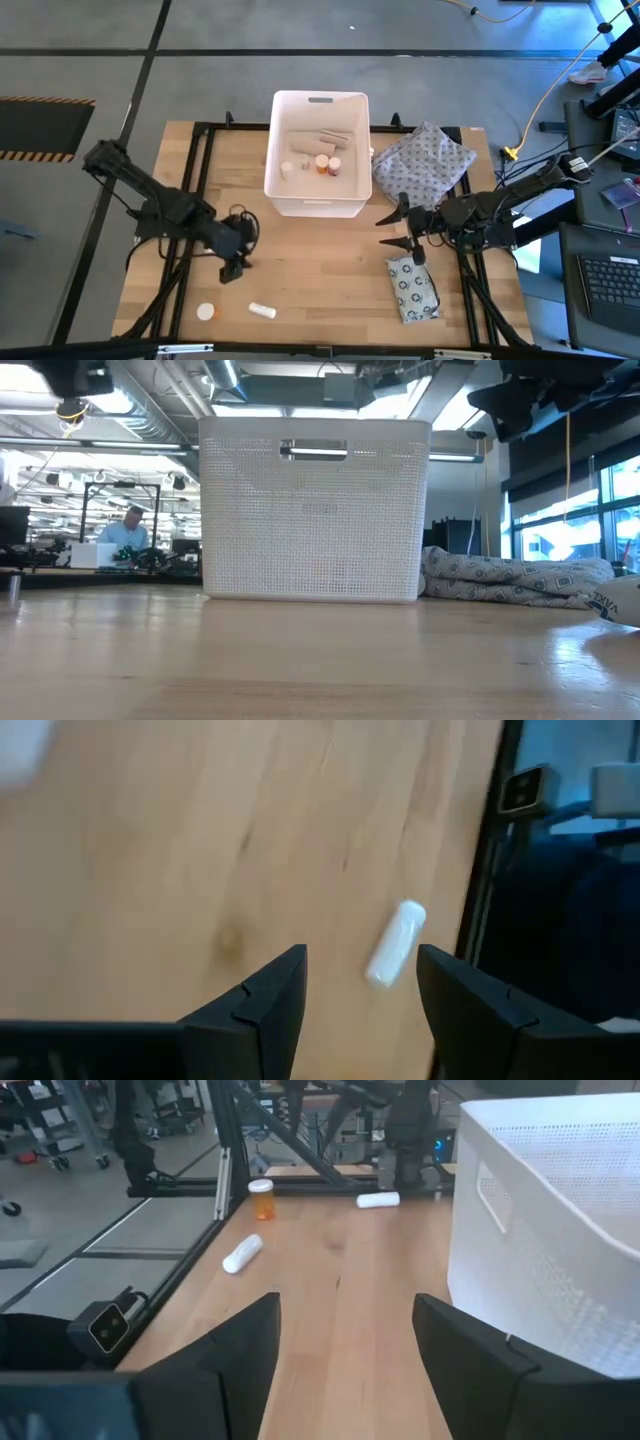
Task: Pick & place medical supplies in basket/bin
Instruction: Put the orange pill bottle into the white bin
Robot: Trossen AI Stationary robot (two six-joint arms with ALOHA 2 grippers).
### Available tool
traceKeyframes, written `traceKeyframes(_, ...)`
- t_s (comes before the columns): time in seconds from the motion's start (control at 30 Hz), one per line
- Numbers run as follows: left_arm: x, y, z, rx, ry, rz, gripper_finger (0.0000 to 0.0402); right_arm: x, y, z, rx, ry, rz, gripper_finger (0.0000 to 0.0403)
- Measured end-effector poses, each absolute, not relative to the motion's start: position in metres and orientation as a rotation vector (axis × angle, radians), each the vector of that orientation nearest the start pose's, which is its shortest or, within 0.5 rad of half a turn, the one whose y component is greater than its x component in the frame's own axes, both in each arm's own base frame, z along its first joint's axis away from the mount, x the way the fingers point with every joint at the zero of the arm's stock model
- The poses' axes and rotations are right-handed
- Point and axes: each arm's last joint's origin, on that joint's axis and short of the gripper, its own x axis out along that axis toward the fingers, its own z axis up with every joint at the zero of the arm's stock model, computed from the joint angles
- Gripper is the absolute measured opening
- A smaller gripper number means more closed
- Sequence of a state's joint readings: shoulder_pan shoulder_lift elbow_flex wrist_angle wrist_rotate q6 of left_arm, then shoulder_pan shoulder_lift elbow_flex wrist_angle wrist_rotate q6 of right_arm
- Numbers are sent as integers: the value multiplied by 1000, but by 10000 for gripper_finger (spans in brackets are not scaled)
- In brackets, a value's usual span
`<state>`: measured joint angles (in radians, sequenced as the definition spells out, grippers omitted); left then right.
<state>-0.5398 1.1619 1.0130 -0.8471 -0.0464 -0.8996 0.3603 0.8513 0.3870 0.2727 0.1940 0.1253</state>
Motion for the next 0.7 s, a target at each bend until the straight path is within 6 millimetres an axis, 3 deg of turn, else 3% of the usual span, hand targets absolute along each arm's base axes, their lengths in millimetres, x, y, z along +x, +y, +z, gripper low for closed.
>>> traceKeyframes(0.2,200,-133,265,-635,1172,114,182,180,62,222,64,224,152,230)
traceKeyframes(0.3,206,-140,256,-603,1188,120,182,182,63,220,61,230,152,230)
traceKeyframes(0.7,218,-132,247,-548,1206,137,182,184,63,219,58,235,151,230)
